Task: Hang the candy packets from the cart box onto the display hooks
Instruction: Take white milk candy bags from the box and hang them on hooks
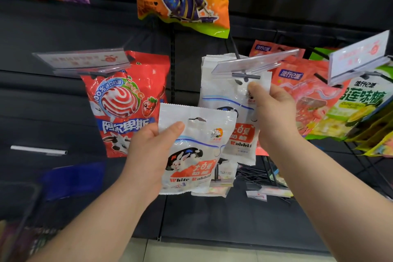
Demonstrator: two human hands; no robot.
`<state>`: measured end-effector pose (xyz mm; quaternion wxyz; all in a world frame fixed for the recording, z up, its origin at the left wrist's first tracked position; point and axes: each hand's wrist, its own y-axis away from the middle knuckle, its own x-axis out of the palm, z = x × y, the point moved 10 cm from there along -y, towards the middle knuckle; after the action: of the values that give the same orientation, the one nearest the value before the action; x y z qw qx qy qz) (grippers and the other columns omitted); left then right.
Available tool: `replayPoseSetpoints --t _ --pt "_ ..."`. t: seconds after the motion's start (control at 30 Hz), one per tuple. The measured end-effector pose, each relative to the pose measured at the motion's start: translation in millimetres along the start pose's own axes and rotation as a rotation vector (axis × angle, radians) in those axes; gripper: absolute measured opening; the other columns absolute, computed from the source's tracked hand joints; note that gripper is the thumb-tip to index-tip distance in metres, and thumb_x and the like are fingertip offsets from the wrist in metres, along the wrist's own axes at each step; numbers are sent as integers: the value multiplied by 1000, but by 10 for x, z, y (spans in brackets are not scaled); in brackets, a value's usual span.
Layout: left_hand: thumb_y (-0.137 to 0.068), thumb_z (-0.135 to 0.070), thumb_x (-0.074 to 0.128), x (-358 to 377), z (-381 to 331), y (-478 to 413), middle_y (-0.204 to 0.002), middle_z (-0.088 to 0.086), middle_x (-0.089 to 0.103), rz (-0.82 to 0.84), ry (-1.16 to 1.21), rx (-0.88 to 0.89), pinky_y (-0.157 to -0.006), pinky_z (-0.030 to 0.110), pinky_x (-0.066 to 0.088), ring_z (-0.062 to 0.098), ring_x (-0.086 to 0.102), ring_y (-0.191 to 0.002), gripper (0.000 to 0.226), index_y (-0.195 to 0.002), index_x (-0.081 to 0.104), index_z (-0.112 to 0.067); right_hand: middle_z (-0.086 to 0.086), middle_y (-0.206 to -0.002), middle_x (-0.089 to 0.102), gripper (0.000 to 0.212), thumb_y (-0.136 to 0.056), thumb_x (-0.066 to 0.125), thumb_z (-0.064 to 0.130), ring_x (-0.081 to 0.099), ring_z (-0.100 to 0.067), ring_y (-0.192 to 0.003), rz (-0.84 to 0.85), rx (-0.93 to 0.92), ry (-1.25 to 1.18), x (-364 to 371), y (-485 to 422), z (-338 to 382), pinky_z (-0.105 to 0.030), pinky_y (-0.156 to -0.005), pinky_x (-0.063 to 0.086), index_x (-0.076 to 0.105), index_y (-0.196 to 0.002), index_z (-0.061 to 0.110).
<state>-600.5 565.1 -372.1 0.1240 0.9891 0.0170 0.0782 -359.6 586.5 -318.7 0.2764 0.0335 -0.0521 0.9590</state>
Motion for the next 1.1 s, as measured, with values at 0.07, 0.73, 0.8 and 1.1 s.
replayPoseSetpoints --t 0.07,0.73,0.8,1.1 --pt "-89 -25 65 -1 5 -17 -74 -1 76 3 -3 6 -72 45 60 20 74 -68 7 -86 65 -19 -12 -77 58 17 -87 62 19 53 -26 -70 -37 -15 40 -15 -56 -10 -41 -65 48 59 -80 4" --pt "-88 -23 66 252 143 -115 -81 5 77 94 63 19 -65 38 59 23 74 -72 9 -92 66 -15 11 -80 54 25 -86 68 25 53 -3 -71 -149 -86 190 -146 -232 -90 -19 -67 46 54 -104 16" --pt "-87 -23 66 309 130 -115 -81 6 77 101 71 25 -67 39 58 24 74 -73 8 -91 67 -16 10 -82 54 19 -88 65 26 51 -6 -73 -153 -152 206 -264 -74 -19 -19 -69 43 54 -101 17" --pt "-88 -16 65 693 -20 -122 -73 4 75 164 142 72 -60 34 60 20 72 -64 7 -82 67 -17 1 -88 75 11 -91 58 15 72 -13 -78 220 -15 -59 -120 422 -50 -27 -61 58 66 -99 15"
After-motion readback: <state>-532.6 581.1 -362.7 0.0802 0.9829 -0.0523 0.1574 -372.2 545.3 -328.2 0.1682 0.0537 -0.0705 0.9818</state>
